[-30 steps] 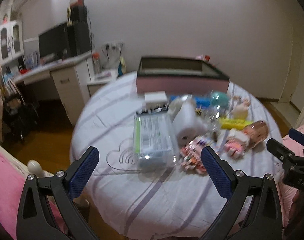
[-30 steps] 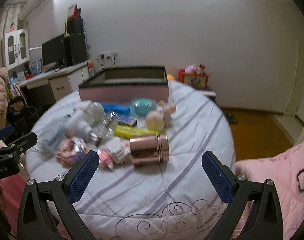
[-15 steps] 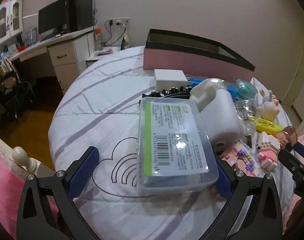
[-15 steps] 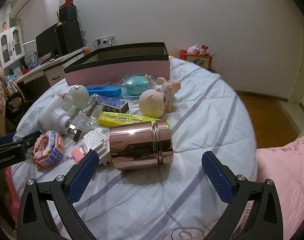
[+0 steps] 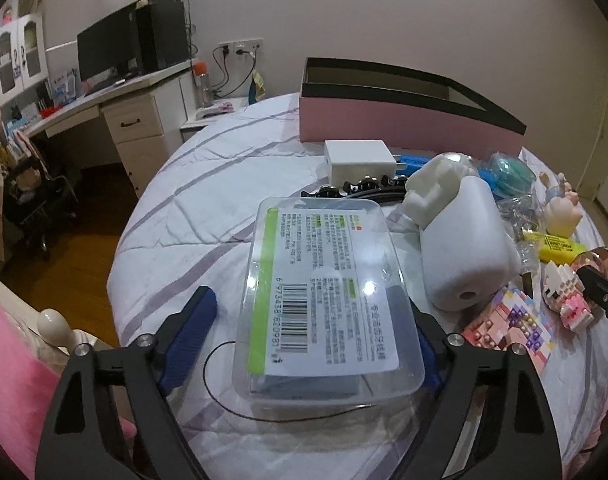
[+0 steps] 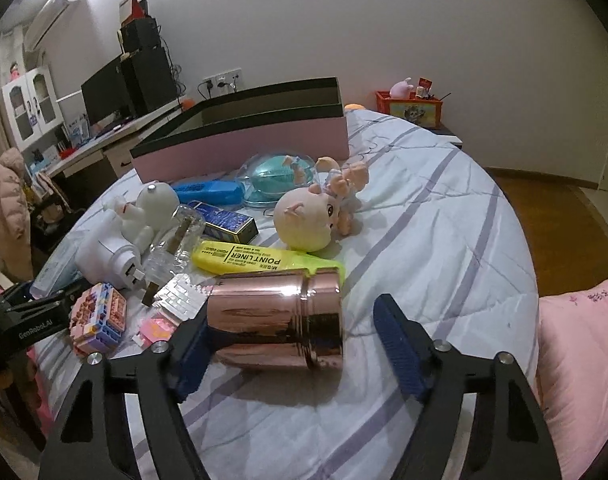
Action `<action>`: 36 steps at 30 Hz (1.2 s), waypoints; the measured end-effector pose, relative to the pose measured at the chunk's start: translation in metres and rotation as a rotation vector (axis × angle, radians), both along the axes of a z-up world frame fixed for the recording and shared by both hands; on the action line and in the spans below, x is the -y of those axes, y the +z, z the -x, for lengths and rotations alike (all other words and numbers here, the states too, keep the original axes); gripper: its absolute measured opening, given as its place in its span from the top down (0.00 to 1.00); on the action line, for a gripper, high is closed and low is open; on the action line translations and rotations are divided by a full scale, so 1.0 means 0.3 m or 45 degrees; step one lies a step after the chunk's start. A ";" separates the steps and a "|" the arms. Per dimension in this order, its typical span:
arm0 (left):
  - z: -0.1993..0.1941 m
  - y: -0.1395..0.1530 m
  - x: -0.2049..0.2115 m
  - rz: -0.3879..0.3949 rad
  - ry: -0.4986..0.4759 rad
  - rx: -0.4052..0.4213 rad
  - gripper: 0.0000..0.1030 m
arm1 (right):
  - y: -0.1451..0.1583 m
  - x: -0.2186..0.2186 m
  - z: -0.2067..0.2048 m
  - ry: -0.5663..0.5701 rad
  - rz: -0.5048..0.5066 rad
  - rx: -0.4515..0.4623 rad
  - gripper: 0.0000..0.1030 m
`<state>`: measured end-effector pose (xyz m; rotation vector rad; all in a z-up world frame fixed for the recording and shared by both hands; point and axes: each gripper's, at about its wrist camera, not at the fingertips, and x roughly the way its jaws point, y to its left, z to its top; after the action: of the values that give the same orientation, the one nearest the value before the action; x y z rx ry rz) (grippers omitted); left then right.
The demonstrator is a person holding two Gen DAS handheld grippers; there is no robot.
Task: Organize rigid objects
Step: 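Grasp the clear plastic box with the left tool while the right tool grasps the rose-gold can, then carry both items into the pink tray and open both tools to release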
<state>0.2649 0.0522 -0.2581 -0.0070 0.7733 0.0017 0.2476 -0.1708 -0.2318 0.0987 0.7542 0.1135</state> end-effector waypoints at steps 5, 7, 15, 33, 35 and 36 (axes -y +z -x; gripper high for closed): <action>0.006 0.012 -0.007 0.008 -0.026 0.024 0.38 | -0.002 -0.018 -0.003 0.028 0.028 0.007 0.39; 0.008 0.016 -0.008 0.004 -0.043 0.026 0.38 | 0.000 -0.018 0.003 0.032 0.033 0.008 0.39; 0.029 0.111 -0.001 0.035 -0.089 0.086 0.38 | 0.051 -0.025 0.013 0.053 0.055 0.057 0.39; -0.395 0.367 0.143 -0.021 -0.326 0.151 0.38 | 0.299 -0.125 -0.409 0.195 0.057 0.157 0.39; -0.469 0.362 0.151 -0.044 -0.339 0.131 0.38 | 0.301 -0.143 -0.496 0.200 0.073 0.127 0.39; -0.520 0.354 0.153 -0.037 -0.353 0.090 0.38 | 0.302 -0.149 -0.526 0.205 0.074 0.120 0.39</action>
<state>0.4209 0.0062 -0.1520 0.1273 0.6989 -0.2495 0.4053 -0.1262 -0.1412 -0.0226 0.6703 0.2475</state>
